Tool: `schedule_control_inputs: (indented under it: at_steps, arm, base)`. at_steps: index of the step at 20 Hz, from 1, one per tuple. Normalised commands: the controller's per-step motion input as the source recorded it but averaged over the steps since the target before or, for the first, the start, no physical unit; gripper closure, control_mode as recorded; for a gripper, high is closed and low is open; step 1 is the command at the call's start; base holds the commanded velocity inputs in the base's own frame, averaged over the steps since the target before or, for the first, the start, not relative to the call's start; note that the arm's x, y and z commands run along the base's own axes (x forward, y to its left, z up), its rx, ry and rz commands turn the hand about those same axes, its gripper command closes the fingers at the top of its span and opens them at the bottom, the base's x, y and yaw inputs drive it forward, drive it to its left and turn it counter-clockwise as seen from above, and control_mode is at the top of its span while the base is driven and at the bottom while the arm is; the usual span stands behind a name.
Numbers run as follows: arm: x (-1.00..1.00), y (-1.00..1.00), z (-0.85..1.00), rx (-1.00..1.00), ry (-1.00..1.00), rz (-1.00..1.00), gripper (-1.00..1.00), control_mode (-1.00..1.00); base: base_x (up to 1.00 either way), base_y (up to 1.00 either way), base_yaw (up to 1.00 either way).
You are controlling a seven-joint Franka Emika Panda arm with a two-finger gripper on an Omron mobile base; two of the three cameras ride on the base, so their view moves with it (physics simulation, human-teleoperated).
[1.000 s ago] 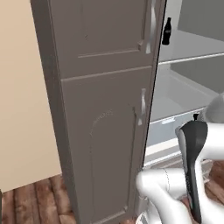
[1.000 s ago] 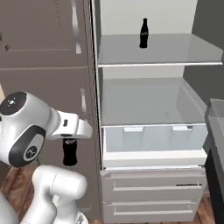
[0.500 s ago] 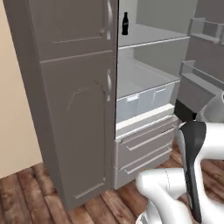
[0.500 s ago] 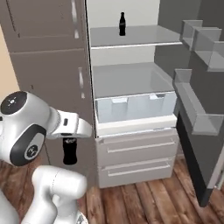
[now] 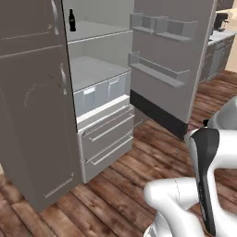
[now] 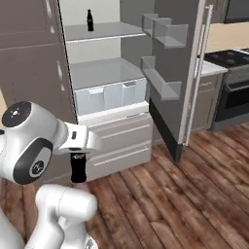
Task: Open the fridge, grab two sodas, and place both sodas inside the bowl with ice on the dining counter.
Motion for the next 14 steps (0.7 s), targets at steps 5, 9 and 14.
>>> schedule_control_inputs:
  at_steps: [5, 9, 14]
  arm:
    - [0.00, 0.00, 0.00, 0.00, 0.00, 0.00, 1.00, 1.00]
    - [0.00, 0.00, 0.00, 0.00, 0.00, 0.00, 1.00, 1.00]
    - [0.00, 0.00, 0.00, 0.00, 0.00, 0.00, 1.00, 1.00]
  base:
    - [-0.90, -0.03, -0.43]
    - [-0.80, -0.23, -0.42]
    - [-0.51, -0.53, -0.39]
